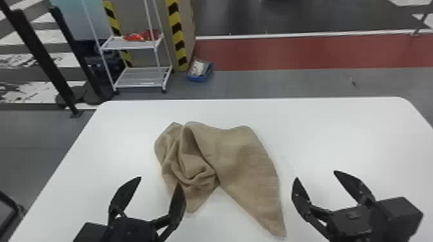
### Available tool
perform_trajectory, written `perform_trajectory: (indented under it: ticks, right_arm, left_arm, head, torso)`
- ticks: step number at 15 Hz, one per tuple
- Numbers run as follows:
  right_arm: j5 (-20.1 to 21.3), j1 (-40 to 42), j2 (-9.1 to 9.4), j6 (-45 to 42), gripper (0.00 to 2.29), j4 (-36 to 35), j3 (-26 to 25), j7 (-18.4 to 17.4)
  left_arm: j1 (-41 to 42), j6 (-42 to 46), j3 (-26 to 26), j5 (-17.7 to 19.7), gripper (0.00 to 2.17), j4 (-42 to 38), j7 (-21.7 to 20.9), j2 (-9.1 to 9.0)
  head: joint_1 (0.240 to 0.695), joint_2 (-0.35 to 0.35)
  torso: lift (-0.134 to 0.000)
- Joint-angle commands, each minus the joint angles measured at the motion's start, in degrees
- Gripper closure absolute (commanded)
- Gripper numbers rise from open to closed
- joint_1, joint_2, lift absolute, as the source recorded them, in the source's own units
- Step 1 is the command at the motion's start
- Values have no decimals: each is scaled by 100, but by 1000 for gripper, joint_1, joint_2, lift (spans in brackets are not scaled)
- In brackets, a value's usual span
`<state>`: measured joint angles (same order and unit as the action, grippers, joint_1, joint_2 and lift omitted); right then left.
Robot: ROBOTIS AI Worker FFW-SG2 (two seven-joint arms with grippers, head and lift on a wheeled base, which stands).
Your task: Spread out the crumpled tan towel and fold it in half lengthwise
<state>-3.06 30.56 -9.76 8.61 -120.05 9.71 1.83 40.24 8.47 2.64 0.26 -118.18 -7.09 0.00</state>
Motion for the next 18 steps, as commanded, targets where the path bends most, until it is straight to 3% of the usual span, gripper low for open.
perform_trajectory:
  ticks: [1,13,15,18]
  right_arm:
    - [7,-6,0,14,130,17,5,1]
    - [86,-76,-9,102,127,61,40,54]
    - [341,-85,-9,348,127,8,31,379]
    - [824,-94,-18,1139,127,-300,5,1355]
  left_arm:
    - [-8,0,0,0,80,14,-3,-15]
    - [-43,-17,0,-17,80,41,6,-15]
    - [-52,-35,0,-26,80,41,6,-15]
    - [-69,-53,0,-44,80,41,-3,-15]
  head:
    - [695,119]
    - [695,122]
    - [695,126]
    - [695,151]
  torso:
    - [-124]
    - [-124]
    - [-124]
    - [-124]
